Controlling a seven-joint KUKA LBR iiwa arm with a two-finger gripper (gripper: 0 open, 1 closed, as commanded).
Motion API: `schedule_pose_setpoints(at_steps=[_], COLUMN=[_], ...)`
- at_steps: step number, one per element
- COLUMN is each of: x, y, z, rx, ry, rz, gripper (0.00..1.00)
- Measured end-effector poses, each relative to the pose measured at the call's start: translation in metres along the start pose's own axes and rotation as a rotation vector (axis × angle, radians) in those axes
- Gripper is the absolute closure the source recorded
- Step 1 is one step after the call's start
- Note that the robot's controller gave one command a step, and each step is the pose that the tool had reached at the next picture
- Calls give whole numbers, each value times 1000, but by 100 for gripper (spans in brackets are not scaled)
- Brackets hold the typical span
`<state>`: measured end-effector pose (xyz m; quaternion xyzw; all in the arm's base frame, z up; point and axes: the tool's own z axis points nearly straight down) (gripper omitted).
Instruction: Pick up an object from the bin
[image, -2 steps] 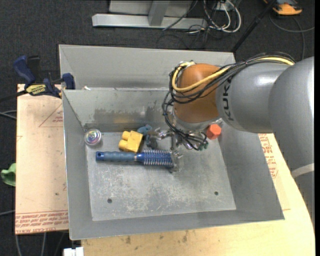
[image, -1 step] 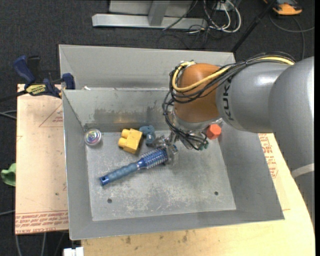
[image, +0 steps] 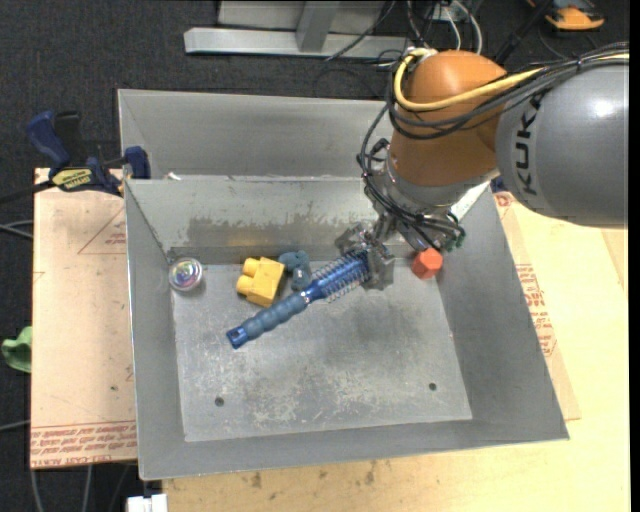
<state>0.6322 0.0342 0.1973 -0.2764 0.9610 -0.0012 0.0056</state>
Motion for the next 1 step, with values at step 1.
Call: schedule_pose_setpoints(at_steps=[1], x=[92], y=[-29], z=[-62], rx=[0], ry=[8], rz=[24], gripper=[100])
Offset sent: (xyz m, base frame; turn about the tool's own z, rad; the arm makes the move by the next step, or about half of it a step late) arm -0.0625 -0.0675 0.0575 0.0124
